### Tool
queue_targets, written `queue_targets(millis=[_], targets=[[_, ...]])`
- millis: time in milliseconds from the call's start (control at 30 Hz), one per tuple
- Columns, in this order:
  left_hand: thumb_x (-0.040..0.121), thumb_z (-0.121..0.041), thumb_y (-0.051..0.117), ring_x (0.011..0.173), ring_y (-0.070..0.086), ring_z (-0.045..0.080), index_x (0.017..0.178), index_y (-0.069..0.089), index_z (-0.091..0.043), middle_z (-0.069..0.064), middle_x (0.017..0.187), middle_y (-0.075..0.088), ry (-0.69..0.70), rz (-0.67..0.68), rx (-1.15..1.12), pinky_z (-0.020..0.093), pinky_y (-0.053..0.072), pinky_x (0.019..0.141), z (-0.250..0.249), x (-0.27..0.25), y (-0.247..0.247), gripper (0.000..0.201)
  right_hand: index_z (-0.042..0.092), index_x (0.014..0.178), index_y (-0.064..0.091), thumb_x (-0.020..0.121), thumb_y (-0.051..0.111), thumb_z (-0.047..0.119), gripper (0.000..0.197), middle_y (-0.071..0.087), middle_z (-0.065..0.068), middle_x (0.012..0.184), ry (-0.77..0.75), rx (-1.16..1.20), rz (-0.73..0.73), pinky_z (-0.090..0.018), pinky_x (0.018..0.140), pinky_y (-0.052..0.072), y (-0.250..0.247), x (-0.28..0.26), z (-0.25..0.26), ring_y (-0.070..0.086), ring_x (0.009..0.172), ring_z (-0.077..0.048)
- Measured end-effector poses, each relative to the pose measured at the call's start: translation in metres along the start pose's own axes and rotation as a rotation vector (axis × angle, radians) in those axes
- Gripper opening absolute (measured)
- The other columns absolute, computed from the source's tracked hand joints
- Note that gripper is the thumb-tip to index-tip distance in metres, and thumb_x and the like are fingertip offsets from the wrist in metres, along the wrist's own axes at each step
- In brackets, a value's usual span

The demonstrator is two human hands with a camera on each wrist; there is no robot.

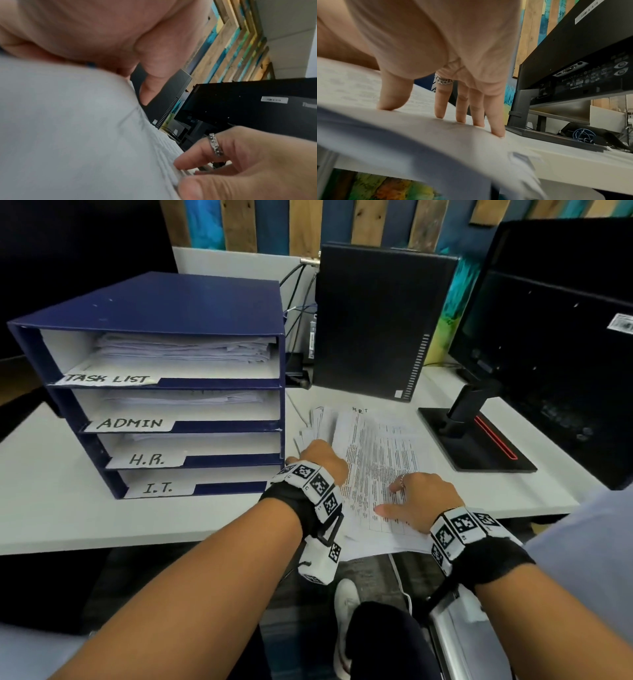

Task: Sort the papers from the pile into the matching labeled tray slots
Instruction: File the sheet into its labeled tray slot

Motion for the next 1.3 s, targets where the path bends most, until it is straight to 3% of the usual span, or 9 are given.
queue_targets(millis=[100, 233, 433, 633, 733, 867, 1000, 1133, 1300], targets=[[0.093, -0.021, 0.062, 0.093, 0.065, 0.027, 0.073, 0.047, -0.01, 0.007, 0.089, 0.065, 0.032, -0.009, 0.014, 0.034, 0.051, 0.085, -0.01, 0.004, 0.007, 0.027, 0.028, 0.123, 0.061, 0.079, 0.071, 0.064, 0.059, 0.065, 0.002, 0.121, 0.004, 0.031, 0.005, -0.025, 0.081, 0.044, 0.001, 0.001, -0.003, 0.058, 0.095, -0.014], [0.092, -0.016, 0.06, 0.119, 0.051, 0.029, 0.095, 0.055, -0.011, 0.01, 0.12, 0.059, 0.078, -0.058, 0.255, 0.037, 0.031, 0.107, -0.017, 0.004, 0.016, 0.008, 0.024, 0.13, 0.058, 0.076, 0.076, 0.06, 0.067, 0.058, -0.003, 0.132, 0.094, 0.133, -0.05, -0.04, 0.098, 0.051, -0.004, 0.005, -0.017, 0.057, 0.113, -0.023], [0.089, -0.017, 0.054, 0.113, 0.053, 0.031, 0.075, 0.038, -0.018, 0.005, 0.104, 0.063, 0.134, -0.004, 0.331, 0.039, 0.032, 0.106, -0.008, 0.016, 0.032, 0.021, 0.008, 0.132, 0.05, 0.075, 0.08, 0.054, 0.079, 0.061, -0.01, 0.127, 0.245, 0.137, 0.01, -0.039, 0.098, 0.049, -0.01, 0.011, -0.033, 0.059, 0.116, -0.029], [0.095, -0.011, 0.054, 0.112, 0.06, 0.028, 0.105, 0.057, -0.006, 0.01, 0.118, 0.063, 0.212, 0.044, 0.277, 0.036, 0.046, 0.098, -0.022, 0.01, 0.032, 0.012, 0.003, 0.126, 0.05, 0.068, 0.09, 0.041, 0.08, 0.057, -0.005, 0.097, 0.377, 0.359, -0.12, -0.032, 0.068, 0.046, -0.015, 0.026, -0.051, 0.056, 0.085, -0.022], [0.097, -0.02, 0.048, 0.119, 0.052, 0.031, 0.133, 0.044, -0.009, 0.009, 0.12, 0.061, 0.213, 0.071, 0.298, 0.046, 0.037, 0.107, -0.019, 0.006, 0.032, 0.038, 0.002, 0.122, 0.055, 0.07, 0.089, 0.041, 0.073, 0.065, -0.012, 0.111, 0.39, 0.405, -0.132, -0.029, 0.064, 0.047, -0.017, 0.032, -0.058, 0.058, 0.077, -0.019], [0.101, -0.023, 0.04, 0.104, 0.06, 0.029, 0.15, 0.014, -0.013, 0.007, 0.111, 0.063, 0.361, 0.168, 0.337, 0.048, 0.038, 0.104, -0.017, -0.004, 0.034, 0.057, -0.004, 0.131, 0.053, 0.079, 0.084, 0.026, 0.068, 0.061, -0.018, 0.127, 0.386, 0.464, -0.145, -0.034, 0.079, 0.047, -0.021, 0.032, -0.06, 0.063, 0.102, -0.032], [0.103, -0.022, 0.036, 0.094, 0.063, 0.028, 0.142, 0.03, -0.008, 0.011, 0.112, 0.063, 0.483, 0.183, 0.273, 0.038, 0.053, 0.085, -0.02, -0.008, 0.027, 0.042, -0.001, 0.132, 0.054, 0.083, 0.081, 0.021, 0.06, 0.061, -0.015, 0.124, 0.381, 0.465, -0.156, -0.032, 0.076, 0.044, -0.025, 0.032, -0.062, 0.053, 0.087, -0.023], [0.098, -0.018, 0.043, 0.101, 0.062, 0.026, 0.127, 0.053, -0.013, 0.006, 0.119, 0.064, 0.473, 0.077, 0.127, 0.035, 0.052, 0.089, -0.016, 0.002, 0.02, 0.031, -0.001, 0.127, 0.059, 0.082, 0.081, 0.023, 0.055, 0.065, -0.017, 0.118, 0.428, 0.49, -0.156, -0.039, 0.089, 0.052, -0.031, 0.033, -0.071, 0.064, 0.103, -0.033], [0.095, -0.02, 0.053, 0.107, 0.062, 0.026, 0.128, 0.054, -0.009, 0.008, 0.122, 0.063, 0.276, 0.148, 0.083, 0.041, 0.051, 0.096, -0.02, 0.014, 0.028, 0.035, 0.009, 0.093, 0.067, 0.084, 0.08, 0.015, 0.017, 0.072, -0.014, 0.107, 0.448, 0.517, -0.154, -0.039, 0.078, 0.056, -0.022, 0.032, -0.077, 0.065, 0.079, -0.028]])
Point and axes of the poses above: each hand's wrist, its own x-axis towards the middle knuckle, its own y-axis out of the palm, z = x × y, the point moved 3 cm from there along x, towards the middle knuckle
